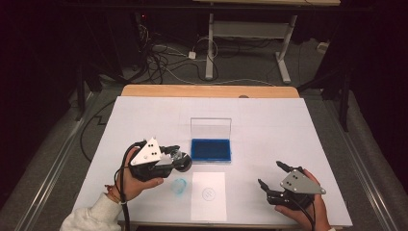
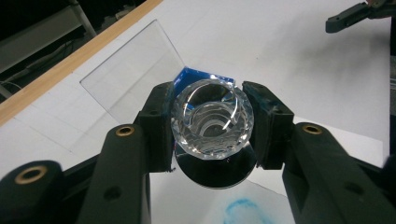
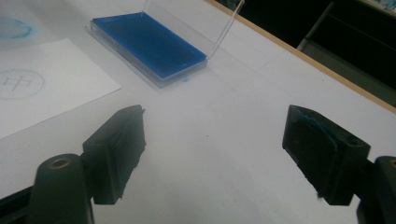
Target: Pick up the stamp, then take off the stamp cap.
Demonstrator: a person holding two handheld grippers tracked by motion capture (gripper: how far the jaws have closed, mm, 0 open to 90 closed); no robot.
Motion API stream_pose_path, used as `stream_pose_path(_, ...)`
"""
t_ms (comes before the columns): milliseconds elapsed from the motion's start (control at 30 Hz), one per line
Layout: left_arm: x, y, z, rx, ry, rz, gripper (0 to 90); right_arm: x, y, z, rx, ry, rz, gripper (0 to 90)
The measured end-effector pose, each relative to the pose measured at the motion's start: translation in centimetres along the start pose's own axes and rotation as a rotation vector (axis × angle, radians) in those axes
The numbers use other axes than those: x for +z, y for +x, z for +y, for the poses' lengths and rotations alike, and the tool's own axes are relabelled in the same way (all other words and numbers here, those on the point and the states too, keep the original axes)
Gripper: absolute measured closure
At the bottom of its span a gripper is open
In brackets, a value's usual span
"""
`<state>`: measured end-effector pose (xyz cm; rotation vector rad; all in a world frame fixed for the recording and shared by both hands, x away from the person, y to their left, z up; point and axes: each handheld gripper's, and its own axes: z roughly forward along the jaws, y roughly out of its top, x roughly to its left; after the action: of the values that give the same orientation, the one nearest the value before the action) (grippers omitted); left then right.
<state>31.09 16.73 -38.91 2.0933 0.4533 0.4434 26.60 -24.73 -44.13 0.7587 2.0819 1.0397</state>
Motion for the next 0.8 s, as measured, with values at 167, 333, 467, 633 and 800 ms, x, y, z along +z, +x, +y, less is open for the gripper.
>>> stream_pose_path(167,0.2,-0.4,-0.9,-0.009,0.028,-0.018,55.0,0.1,0.1,0.0,0.0,0.004,0.0,21.6)
stream_pose_path(333,0.9,-0.9,-1.7,-0.017,0.06,-0.031,55.0,0.2,0.2,0.1,-0.01,0.007,0.003,21.6)
stream_pose_path(467,1.2,-1.4,-1.8,-0.024,0.059,-0.045,55.0,0.2,0.2,0.2,-0.01,0.003,0.007,21.6)
stream_pose_path(633,1.7,-2.2,-1.7,-0.012,0.063,-0.054,55.0,0.2,0.3,0.2,-0.015,0.003,0.015,21.6)
stream_pose_path(800,1.6,-2.3,-1.7,-0.021,0.048,-0.073,54.9,0.5,0.5,0.3,-0.019,0.004,0.029,21.6)
